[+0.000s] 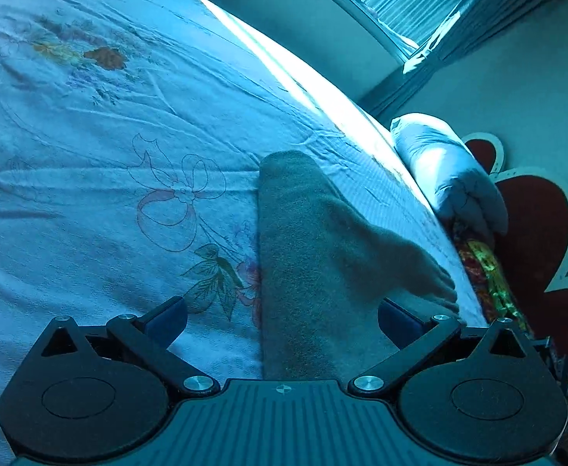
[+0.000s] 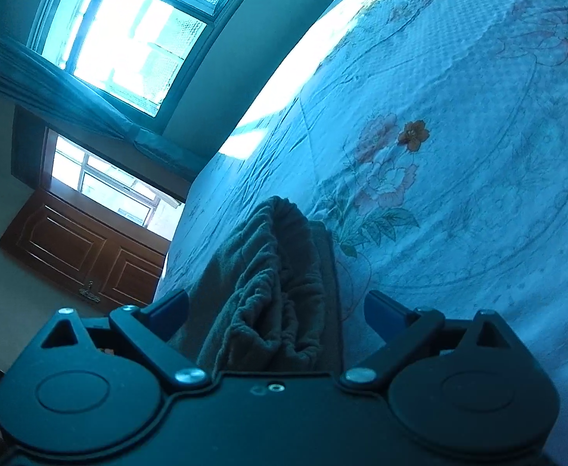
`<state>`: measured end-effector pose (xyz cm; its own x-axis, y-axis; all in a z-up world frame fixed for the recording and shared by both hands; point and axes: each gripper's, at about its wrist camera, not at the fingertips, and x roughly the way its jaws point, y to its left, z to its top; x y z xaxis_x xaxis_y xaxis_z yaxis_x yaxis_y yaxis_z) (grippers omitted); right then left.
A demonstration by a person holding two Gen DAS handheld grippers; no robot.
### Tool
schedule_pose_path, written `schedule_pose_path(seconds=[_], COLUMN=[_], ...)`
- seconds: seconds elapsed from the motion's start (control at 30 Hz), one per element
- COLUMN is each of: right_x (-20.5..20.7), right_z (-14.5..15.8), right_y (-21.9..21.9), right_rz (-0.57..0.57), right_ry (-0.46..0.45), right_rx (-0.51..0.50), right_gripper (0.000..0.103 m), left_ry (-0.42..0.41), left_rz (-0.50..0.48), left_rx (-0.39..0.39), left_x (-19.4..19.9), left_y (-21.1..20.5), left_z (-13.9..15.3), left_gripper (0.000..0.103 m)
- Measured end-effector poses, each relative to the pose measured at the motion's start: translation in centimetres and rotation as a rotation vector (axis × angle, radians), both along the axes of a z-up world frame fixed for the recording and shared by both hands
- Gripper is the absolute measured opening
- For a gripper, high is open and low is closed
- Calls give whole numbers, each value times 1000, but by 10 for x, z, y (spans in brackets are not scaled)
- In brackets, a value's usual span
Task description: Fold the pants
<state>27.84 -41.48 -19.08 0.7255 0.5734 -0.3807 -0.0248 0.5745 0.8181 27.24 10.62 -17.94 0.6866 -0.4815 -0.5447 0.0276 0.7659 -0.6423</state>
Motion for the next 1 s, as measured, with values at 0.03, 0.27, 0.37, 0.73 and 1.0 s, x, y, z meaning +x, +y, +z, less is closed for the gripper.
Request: schedule_pose_path(seconds=[0.03,0.27,0.37,0.73,1.0], right_x=[3,16,22,14,57], right_z=[-2,-20,-23,14,84], right_y=[5,15,16,13,97], right_rz=[15,70,109,-5,168], right_ry=[4,65,75,-47,-265], right_rx=[15,16,40,-140,-443], right_gripper=[88,82,82,73,61], left_ry=[18,81,110,50,-247], left_rz=[-22,-74,-122,-128,-218], left_rx=[-51,-147,-169,-190,117], left_x=[8,42,56,73,95], left_y=[-2,-17,-23,-19,-85], left_z=[-6,-28,-34,-22,56], left_gripper=[103,103,103,103,103])
